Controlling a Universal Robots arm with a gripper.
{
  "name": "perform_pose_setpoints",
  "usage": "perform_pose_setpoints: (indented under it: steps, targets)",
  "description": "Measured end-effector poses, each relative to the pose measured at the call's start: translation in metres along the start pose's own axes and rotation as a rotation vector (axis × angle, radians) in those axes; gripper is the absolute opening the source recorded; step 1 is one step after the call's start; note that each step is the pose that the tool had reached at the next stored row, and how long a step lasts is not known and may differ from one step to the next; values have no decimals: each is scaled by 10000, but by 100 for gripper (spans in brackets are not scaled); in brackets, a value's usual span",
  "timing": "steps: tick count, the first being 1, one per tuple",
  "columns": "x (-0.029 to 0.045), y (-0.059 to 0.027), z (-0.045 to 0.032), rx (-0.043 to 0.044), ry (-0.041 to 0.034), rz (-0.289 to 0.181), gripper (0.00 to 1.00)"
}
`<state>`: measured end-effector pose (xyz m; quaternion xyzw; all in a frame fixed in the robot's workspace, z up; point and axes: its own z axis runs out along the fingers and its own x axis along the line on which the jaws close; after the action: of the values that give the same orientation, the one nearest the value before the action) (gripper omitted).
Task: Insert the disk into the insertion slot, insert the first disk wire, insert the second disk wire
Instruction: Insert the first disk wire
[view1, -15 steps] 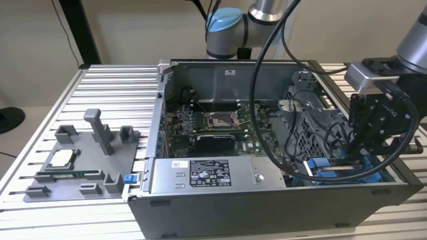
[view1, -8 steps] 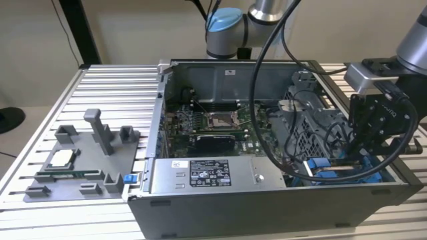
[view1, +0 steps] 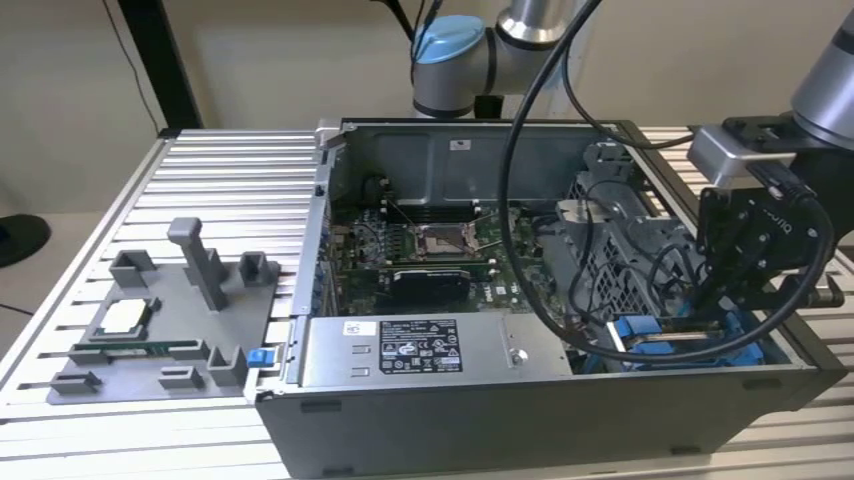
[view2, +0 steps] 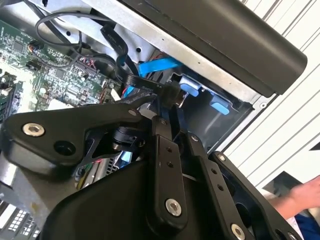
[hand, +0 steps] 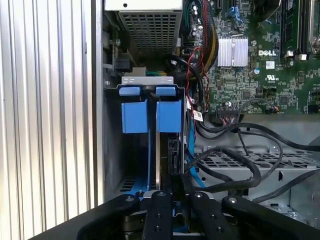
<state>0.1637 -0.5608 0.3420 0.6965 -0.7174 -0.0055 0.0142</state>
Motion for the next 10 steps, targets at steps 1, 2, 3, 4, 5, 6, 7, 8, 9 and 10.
perform_pose_setpoints:
  steps: [1, 2, 3, 4, 5, 6, 7, 8, 9, 10]
  targets:
    - [0, 0, 3, 1, 2, -2, 0]
    - [0, 0, 7, 1, 3, -4, 0]
    - [0, 0, 13, 1, 5, -6, 0]
    - [0, 0, 18, 1, 8, -8, 0]
    - [-1, -1, 30, 2, -7, -13, 0]
    - [0, -1, 43, 0, -16, -17, 0]
    - [0, -1, 45, 0, -7, -19, 0]
    - [-1, -1, 47, 0, -1, -23, 0]
    - [-1, -1, 51, 2, 5, -26, 0]
    - [-1, -1, 57, 1, 6, -29, 0]
